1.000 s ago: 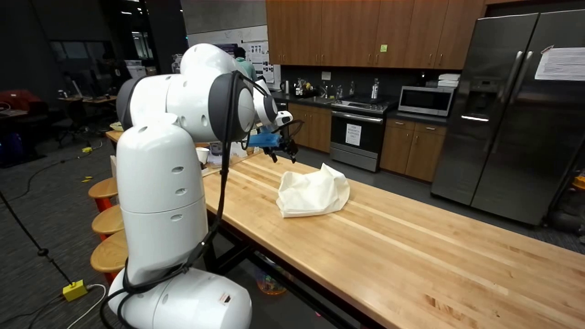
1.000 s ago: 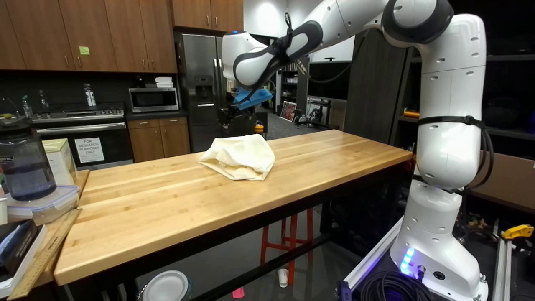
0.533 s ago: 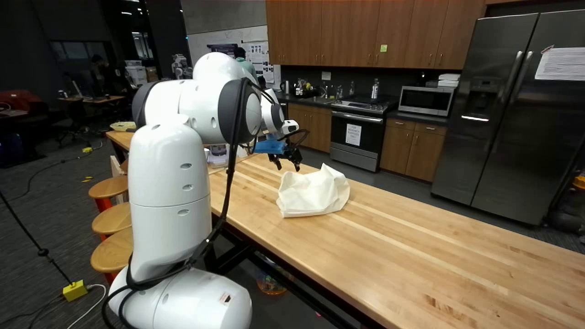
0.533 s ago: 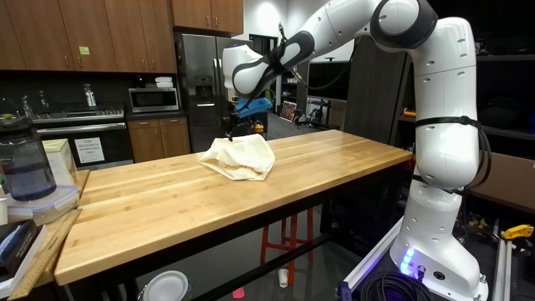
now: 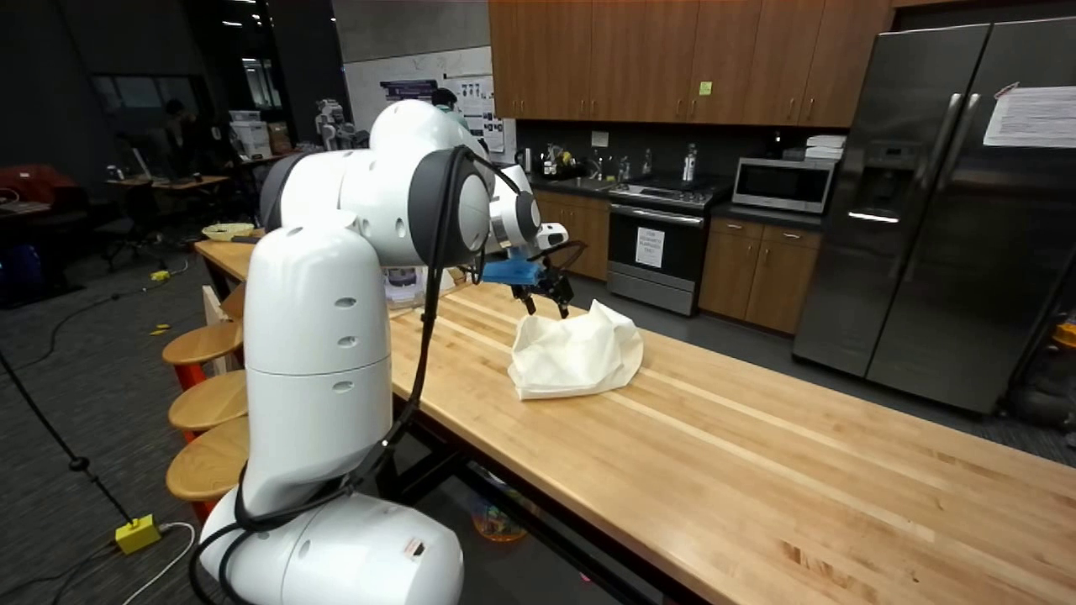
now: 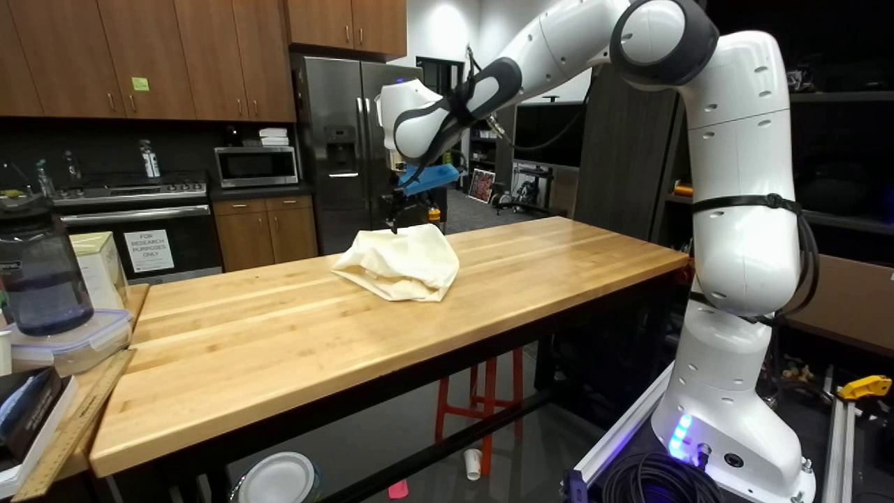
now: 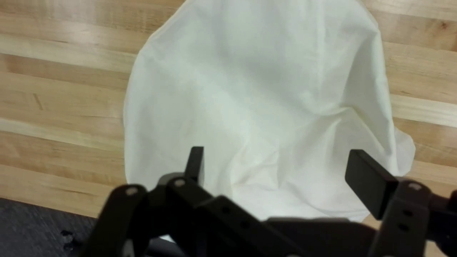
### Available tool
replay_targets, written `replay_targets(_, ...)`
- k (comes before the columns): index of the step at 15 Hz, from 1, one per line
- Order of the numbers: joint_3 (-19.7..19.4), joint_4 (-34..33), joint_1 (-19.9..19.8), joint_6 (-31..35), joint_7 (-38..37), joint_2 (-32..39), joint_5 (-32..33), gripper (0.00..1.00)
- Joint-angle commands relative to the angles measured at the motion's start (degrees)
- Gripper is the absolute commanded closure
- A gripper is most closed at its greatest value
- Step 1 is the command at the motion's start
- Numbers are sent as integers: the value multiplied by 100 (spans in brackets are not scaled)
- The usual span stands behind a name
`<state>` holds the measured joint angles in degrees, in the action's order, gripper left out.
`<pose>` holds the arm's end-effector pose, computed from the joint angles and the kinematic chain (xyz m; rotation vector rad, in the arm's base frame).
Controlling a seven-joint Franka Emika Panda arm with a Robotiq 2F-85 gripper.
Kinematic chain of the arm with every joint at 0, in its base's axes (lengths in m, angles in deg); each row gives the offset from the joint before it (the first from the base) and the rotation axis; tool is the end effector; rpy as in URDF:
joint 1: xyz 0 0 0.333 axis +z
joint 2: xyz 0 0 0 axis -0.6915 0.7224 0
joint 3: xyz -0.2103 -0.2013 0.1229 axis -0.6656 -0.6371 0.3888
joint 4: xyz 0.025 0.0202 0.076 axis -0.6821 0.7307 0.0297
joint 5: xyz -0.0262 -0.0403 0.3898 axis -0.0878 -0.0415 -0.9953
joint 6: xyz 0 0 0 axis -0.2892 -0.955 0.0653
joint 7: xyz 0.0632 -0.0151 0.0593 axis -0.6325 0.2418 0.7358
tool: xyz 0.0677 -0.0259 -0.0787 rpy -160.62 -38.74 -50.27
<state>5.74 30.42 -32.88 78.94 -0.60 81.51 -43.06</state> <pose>0.6232 0.1503 0.4248 2.9539 -0.1318 0.3320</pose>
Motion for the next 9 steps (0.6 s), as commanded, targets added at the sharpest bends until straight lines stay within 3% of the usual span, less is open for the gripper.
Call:
replay_targets(1,-41,-275,36,-163,-4,264,-208,0)
replay_targets(9,-72,-154,157,74,9,407,-186,0)
